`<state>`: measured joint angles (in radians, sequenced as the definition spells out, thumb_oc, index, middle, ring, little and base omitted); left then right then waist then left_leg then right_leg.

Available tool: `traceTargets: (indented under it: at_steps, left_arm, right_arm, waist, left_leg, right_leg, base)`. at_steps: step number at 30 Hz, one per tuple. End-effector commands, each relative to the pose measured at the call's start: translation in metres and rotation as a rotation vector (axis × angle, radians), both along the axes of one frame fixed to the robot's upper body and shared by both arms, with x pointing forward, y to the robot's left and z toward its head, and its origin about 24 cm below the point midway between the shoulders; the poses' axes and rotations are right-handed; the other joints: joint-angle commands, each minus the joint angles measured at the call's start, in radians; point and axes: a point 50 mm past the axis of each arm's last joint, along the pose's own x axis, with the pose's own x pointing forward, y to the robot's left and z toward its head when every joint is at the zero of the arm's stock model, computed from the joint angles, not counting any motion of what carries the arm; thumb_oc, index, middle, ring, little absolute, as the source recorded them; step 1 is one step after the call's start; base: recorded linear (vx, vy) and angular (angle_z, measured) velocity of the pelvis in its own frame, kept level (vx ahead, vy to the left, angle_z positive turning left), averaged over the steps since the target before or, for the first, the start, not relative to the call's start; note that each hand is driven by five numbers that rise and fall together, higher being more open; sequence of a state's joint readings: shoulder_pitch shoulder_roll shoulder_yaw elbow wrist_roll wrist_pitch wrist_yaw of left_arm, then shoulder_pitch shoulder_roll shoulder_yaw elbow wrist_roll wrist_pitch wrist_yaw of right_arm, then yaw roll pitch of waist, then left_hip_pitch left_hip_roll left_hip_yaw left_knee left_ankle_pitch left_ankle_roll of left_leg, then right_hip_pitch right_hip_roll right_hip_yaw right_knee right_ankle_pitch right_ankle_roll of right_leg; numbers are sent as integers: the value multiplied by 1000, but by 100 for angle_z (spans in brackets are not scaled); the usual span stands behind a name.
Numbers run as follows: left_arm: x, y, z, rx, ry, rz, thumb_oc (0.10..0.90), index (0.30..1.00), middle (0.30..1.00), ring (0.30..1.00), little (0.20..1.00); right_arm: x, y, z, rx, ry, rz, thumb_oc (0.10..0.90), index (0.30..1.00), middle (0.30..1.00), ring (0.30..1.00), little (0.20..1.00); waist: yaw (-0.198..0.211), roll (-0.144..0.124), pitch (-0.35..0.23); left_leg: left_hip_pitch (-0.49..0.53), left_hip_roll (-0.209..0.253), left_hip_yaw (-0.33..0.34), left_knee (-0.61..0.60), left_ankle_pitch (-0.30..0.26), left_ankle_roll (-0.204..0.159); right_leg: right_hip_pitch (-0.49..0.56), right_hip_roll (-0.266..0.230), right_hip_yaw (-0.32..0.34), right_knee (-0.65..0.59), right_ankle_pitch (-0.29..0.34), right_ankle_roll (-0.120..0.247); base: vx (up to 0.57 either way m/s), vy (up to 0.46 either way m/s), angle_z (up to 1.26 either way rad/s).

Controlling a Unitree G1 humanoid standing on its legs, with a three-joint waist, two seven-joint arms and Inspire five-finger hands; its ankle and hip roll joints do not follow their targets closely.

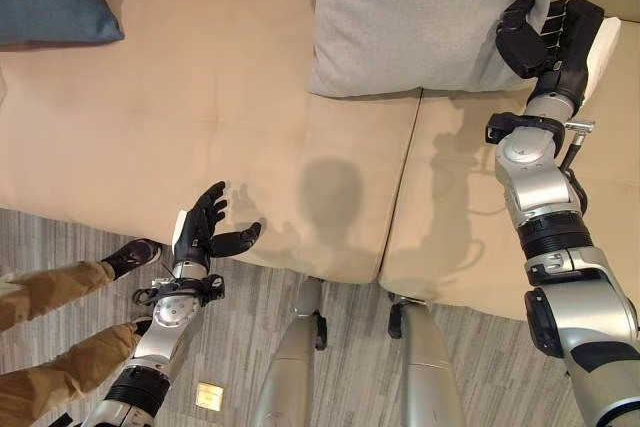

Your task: Pick up all the scattered cushions and arrange them neatly on the sofa.

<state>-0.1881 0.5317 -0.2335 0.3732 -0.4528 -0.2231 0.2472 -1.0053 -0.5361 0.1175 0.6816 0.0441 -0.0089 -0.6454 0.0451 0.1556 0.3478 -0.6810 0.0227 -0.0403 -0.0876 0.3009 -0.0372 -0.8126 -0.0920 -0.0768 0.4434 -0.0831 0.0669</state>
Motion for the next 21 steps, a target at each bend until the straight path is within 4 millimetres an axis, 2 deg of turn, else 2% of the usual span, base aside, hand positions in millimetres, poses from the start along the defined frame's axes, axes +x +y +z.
traceTargets:
  at_steps: [1, 5, 8, 10, 12, 13, 14, 15, 16, 17, 18, 19, 20, 21]
  left_arm:
    - [7, -4, 24, -33, -143, -19, 800, 900, 900, 900, 900]
    - [4, -4, 20, -43, -132, -23, 800, 900, 900, 900, 900]
    - [2, -4, 17, -50, -123, -25, 800, 900, 900, 900, 900]
    - [-11, -1, 6, -90, -83, -31, 800, 900, 900, 900, 900]
    - [-18, 1, -1, -102, -50, -33, 800, 900, 900, 900, 900]
    - [-18, 1, -1, -102, -49, -33, 800, 900, 900, 900, 900]
    - [-26, 2, -13, -102, 4, -42, 800, 900, 900, 900, 900]
    - [-27, 2, -13, -101, 5, -42, 800, 900, 900, 900, 900]
    - [-35, 2, -25, -116, 63, -51, 800, 900, 900, 900, 900]
    - [-40, 1, -33, -129, 96, -51, 800, 900, 900, 900, 900]
    - [-40, 1, -33, -129, 97, -51, 800, 900, 900, 900, 900]
    - [-51, -4, -47, -159, 155, -61, 800, 900, 900, 900, 900]
    - [-51, -3, -47, -159, 155, -62, 800, 900, 900, 900, 900]
    - [-62, -6, -63, -182, 224, -56, 800, 900, 900, 900, 900]
  right_arm:
    - [-4, 23, 9, -86, -86, 93, 800, 900, 900, 900, 900]
    - [-9, 2, 3, -121, -59, 25, 800, 900, 900, 900, 900]
    - [-12, -5, 1, -136, -47, 2, 800, 900, 900, 900, 900]
    - [-25, -41, -21, -166, 34, -85, 800, 900, 900, 900, 900]
    - [-32, -54, -33, -189, 82, -105, 800, 900, 900, 900, 900]
    - [-32, -54, -34, -189, 83, -105, 800, 900, 900, 900, 900]
    - [-39, -63, -53, -193, 149, -79, 800, 900, 900, 900, 900]
    - [-39, -63, -53, -192, 150, -80, 800, 900, 900, 900, 900]
    - [-45, -65, -76, -192, 236, -15, 800, 900, 900, 900, 900]
    - [-50, -66, -91, -188, 284, 16, 800, 900, 900, 900, 900]
    - [-51, -66, -91, -188, 284, 16, 800, 900, 900, 900, 900]
    - [-61, -66, -124, -186, 396, 61, 800, 900, 900, 900, 900]
    - [-61, -66, -124, -186, 396, 61, 800, 900, 900, 900, 900]
    - [-77, -64, -160, -162, 509, 99, 800, 900, 900, 900, 900]
  waist:
    - [33, -12, -78]
    - [30, -17, -83]
    - [28, -21, -85]
    - [16, -41, -101]
    - [11, -52, -111]
    - [11, -52, -111]
    - [4, -65, -120]
    - [4, -65, -120]
    - [-4, -78, -126]
    - [-10, -86, -129]
    - [-10, -86, -128]
    - [-20, -97, -140]
    - [-19, -97, -141]
    - [-33, -110, -156]
  left_leg:
    - [106, -27, 70, 5, -187, -39]
    - [117, -28, 70, 9, -191, -36]
    - [124, -28, 68, 10, -192, -36]
    - [163, -28, 65, 11, -206, -30]
    - [190, -30, 63, 10, -215, -28]
    - [191, -30, 63, 10, -215, -28]
    - [226, -30, 62, 10, -226, -25]
    - [228, -30, 62, 10, -226, -25]
    - [266, -30, 63, 12, -233, -23]
    - [288, -30, 62, 12, -239, -22]
    - [290, -30, 62, 12, -239, -22]
    - [332, -27, 59, 12, -250, -18]
    - [330, -27, 59, 11, -247, -18]
    - [373, -24, 59, 15, -261, -14]
  right_leg:
    - [110, 14, 5, -287, 114, 54]
    - [123, 12, 2, -281, 110, 56]
    - [129, 11, 0, -281, 109, 57]
    - [169, 7, -7, -278, 100, 59]
    - [199, 5, -11, -279, 97, 61]
    - [201, 5, -11, -280, 97, 61]
    - [239, 2, -17, -282, 93, 63]
    - [241, 2, -17, -283, 93, 63]
    - [286, -1, -25, -289, 91, 65]
    - [311, -3, -30, -293, 90, 65]
    - [313, -3, -31, -294, 90, 66]
    - [363, -4, -35, -302, 86, 67]
    - [363, -3, -35, -305, 90, 67]
    - [417, -4, -40, -313, 83, 68]
  base:
    - [0, 0, 0]
    - [0, 0, 0]
    - [1, -4, 1]
    - [13, -16, 10]
    - [10, -4, 15]
    - [27, -7, 16]
    - [25, -8, 13]
    - [40, -8, 11]
    - [31, -7, 3]
    - [31, -7, 2]
    - [45, -6, 3]
    - [24, 1, 3]
    - [73, -10, 1]
    - [53, -3, -1]
